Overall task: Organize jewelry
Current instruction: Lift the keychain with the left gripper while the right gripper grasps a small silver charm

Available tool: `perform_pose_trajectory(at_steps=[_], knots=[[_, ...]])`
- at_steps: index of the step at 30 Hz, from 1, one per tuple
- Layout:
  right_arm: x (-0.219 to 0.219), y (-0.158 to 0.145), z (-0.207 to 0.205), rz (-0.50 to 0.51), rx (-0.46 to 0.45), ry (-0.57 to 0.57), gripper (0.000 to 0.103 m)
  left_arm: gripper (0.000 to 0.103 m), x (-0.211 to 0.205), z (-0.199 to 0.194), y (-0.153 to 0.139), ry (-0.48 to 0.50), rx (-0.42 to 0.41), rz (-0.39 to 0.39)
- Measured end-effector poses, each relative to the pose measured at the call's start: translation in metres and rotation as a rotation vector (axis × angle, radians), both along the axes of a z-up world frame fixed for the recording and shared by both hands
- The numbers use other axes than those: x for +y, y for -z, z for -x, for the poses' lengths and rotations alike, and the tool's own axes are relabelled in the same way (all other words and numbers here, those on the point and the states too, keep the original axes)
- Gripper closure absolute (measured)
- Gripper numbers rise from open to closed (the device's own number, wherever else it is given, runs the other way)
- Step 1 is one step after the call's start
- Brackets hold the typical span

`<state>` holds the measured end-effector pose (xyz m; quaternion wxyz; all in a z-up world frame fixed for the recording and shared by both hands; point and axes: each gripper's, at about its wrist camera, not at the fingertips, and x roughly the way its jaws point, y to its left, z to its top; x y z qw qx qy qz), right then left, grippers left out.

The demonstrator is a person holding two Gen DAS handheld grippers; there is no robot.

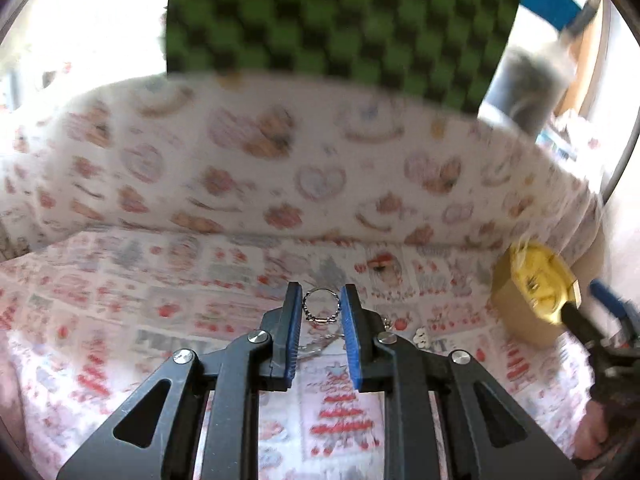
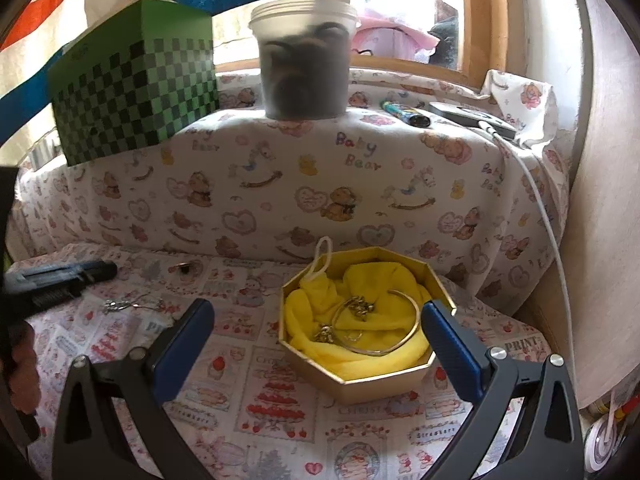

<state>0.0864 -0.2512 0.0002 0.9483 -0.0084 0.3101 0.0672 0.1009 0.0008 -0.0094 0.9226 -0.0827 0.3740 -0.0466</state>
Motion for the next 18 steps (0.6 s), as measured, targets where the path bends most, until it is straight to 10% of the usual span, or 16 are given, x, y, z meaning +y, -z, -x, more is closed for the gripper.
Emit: perform_pose_trajectory(at_steps=[5,18], knots=[[0.006,-0.008,0.009,-0.068,0.014,-0.104,0.0,0.084,0.015,0.02,-0.026,-0.079,-0.101,-0.021],[0.089,0.017,-0.047,-0.018,0.312,-0.229,0.067,0.084,0.051,0.01,-0.011,-0.127,-0.058,-0.024]])
